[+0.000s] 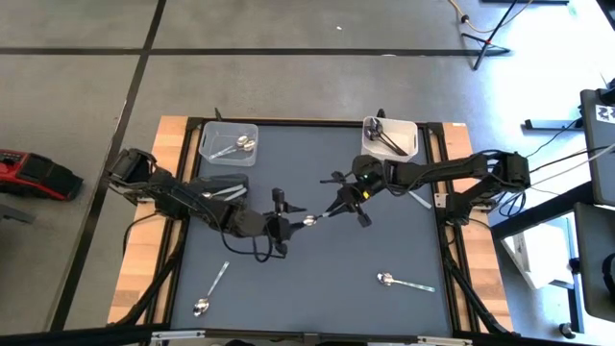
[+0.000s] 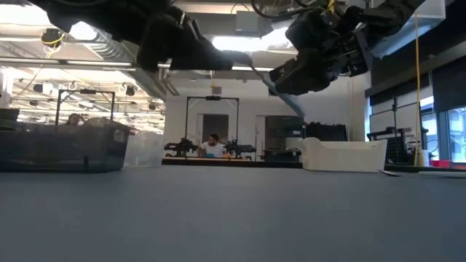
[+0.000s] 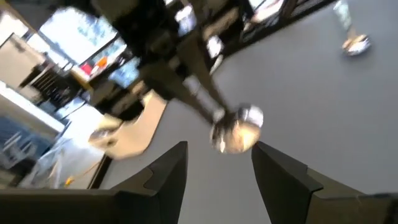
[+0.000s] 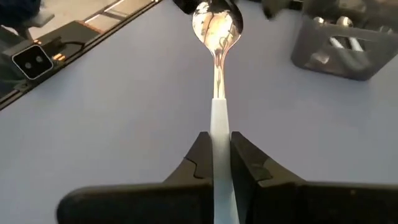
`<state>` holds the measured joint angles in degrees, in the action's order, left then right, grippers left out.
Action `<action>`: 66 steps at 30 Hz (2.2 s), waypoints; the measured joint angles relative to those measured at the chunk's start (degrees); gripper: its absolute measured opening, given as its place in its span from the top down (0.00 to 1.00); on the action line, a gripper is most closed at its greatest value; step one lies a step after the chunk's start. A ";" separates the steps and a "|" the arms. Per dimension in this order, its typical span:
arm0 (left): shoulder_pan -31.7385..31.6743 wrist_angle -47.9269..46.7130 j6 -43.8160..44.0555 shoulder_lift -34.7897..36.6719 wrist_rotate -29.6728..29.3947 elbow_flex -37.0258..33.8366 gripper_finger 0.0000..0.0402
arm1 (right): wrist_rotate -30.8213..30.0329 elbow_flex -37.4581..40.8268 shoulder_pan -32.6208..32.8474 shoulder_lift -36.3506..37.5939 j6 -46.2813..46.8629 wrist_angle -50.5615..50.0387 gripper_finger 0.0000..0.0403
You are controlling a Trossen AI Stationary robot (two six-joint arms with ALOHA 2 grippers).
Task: Sort silverware by color (type)
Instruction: Put the blue spoon into the black bin
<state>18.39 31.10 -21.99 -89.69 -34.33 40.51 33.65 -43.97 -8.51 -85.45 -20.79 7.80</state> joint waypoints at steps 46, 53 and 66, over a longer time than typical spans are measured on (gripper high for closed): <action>5.13 -15.49 14.33 7.14 -12.40 4.65 0.99 | -15.01 2.23 1.70 19.47 -0.77 -14.09 0.64; 7.00 -58.40 37.21 10.60 -16.91 19.44 0.99 | -18.89 5.32 1.70 22.35 -1.99 -10.67 0.64; 6.87 -112.16 70.52 10.73 -7.74 38.56 0.99 | -17.28 5.32 1.75 21.81 -2.06 -10.26 0.63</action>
<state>25.26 -81.06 48.53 -78.96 -42.07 79.07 16.37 -38.65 -6.76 -63.64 -22.85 -2.46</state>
